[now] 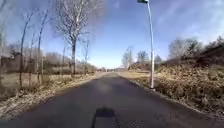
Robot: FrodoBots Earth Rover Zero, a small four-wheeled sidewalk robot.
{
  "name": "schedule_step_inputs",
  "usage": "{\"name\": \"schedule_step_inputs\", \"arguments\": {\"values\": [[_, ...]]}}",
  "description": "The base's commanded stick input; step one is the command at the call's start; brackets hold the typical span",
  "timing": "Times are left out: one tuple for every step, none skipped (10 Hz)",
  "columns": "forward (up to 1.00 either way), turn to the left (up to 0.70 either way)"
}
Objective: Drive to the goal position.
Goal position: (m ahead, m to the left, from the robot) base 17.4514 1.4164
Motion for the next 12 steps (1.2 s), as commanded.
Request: {"name": "schedule_step_inputs", "arguments": {"values": [[0.85,0.0],[0.85,0.0],[0.85,0.0],[0.85,0.0],[0.85,0.0],[0.85,0.0],[0.85,0.0],[0.85,0.0],[0.85,0.0],[0.85,0.0],[0.85,0.0],[0.85,0.0]]}}
